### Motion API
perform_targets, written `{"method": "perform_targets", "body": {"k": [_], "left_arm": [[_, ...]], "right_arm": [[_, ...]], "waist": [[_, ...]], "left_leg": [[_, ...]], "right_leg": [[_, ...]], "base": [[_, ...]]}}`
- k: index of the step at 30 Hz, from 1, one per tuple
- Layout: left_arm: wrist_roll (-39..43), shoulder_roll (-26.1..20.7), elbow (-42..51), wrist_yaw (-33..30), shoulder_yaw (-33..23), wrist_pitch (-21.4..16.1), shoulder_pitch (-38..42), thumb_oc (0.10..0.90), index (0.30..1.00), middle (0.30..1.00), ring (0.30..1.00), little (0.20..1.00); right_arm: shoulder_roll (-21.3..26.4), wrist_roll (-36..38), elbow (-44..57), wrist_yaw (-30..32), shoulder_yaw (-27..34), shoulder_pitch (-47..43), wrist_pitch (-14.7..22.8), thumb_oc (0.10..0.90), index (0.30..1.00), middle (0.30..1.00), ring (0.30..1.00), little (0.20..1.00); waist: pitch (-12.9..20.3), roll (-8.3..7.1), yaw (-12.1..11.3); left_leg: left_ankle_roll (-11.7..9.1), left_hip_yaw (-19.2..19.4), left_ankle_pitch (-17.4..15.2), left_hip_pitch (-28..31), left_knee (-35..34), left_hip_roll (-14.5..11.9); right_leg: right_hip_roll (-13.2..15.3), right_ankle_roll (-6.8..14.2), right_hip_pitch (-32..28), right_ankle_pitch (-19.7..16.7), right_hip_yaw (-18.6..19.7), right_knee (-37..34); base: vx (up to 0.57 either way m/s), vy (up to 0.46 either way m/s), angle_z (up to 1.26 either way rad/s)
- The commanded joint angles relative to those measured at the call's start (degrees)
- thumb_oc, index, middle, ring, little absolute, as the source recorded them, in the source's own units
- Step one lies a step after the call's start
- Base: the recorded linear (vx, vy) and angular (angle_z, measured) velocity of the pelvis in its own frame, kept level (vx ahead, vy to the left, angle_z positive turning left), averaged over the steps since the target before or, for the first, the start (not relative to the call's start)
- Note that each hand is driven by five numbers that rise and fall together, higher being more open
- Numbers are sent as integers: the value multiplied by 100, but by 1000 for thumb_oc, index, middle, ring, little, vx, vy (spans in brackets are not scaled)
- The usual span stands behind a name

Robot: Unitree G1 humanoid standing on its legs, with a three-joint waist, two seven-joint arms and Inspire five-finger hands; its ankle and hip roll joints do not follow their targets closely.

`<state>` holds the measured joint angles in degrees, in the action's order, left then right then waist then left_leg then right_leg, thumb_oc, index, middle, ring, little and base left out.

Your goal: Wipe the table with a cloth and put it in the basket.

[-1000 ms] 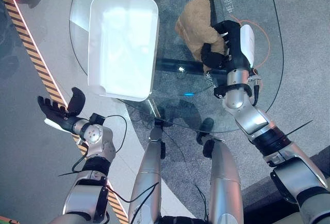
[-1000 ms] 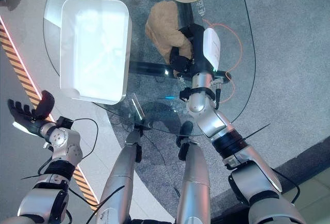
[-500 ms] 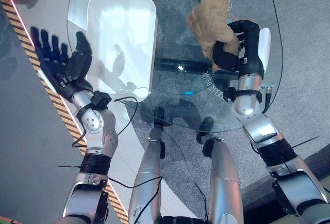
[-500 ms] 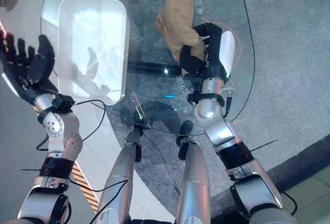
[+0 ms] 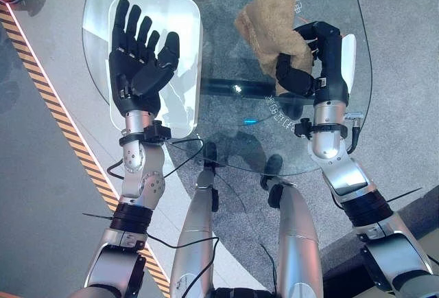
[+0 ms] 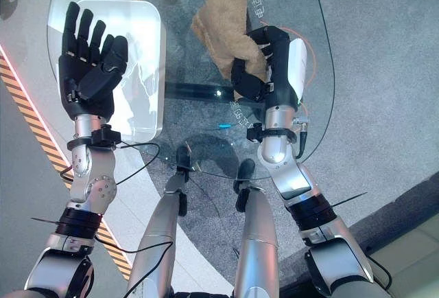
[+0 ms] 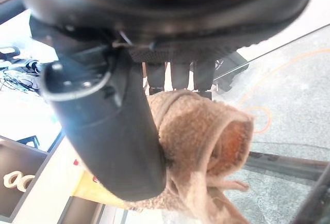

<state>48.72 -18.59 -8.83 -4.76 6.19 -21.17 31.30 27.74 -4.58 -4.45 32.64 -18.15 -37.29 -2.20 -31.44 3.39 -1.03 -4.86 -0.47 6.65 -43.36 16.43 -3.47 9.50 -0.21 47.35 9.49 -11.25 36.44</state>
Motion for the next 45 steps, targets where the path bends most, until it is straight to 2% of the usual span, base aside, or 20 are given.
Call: {"method": "perform_targets", "body": {"k": [1,8,14,17,20,28,45], "left_arm": [[-28,-233,787,448,-21,-138,342,800,900,900,900,900],[546,-233,841,873,88,292,384,800,900,900,900,900],[1290,-138,862,1328,233,869,489,800,900,900,900,900],[1403,-116,869,1349,253,956,509,800,900,900,900,900],[1784,-35,843,1470,328,1241,630,800,900,900,900,900],[1762,-2,814,1297,409,1399,778,800,900,900,900,900],[1672,159,693,1227,503,1371,947,800,900,900,900,900]], "right_arm": [[-36,-284,1413,91,349,-531,1010,100,300,300,300,200],[-13,-227,1485,-44,237,-626,1018,100,300,300,300,200],[23,-201,1453,-178,109,-762,997,100,300,300,300,200],[25,-213,1454,-195,86,-784,992,100,300,300,300,200],[14,-175,1445,-312,-22,-890,977,100,300,300,300,200],[-8,-114,1505,-413,-161,-1013,945,100,300,300,300,200],[-118,-107,1560,-737,-376,-1171,808,100,300,300,300,200]], "waist": [[164,-72,82],[164,-62,103],[164,-65,126],[164,-65,128],[164,-73,148],[164,-83,159],[164,-106,163]], "left_leg": [[280,388,-673,47,604,134],[270,428,-672,81,576,135],[264,463,-678,91,578,126],[264,466,-674,94,569,129],[271,476,-681,90,572,133],[275,479,-689,65,583,139],[262,470,-694,35,599,137]], "right_leg": [[-295,384,-217,-649,317,-833],[-289,393,-253,-666,327,-886],[-262,401,-271,-672,321,-911],[-260,401,-273,-675,317,-918],[-264,403,-255,-678,325,-913],[-270,407,-229,-688,326,-925],[-292,398,-188,-651,321,-875]], "base": [[0,-10,-6],[1,2,-4],[0,0,0],[0,0,0],[0,0,0],[0,0,0],[0,0,0]]}}
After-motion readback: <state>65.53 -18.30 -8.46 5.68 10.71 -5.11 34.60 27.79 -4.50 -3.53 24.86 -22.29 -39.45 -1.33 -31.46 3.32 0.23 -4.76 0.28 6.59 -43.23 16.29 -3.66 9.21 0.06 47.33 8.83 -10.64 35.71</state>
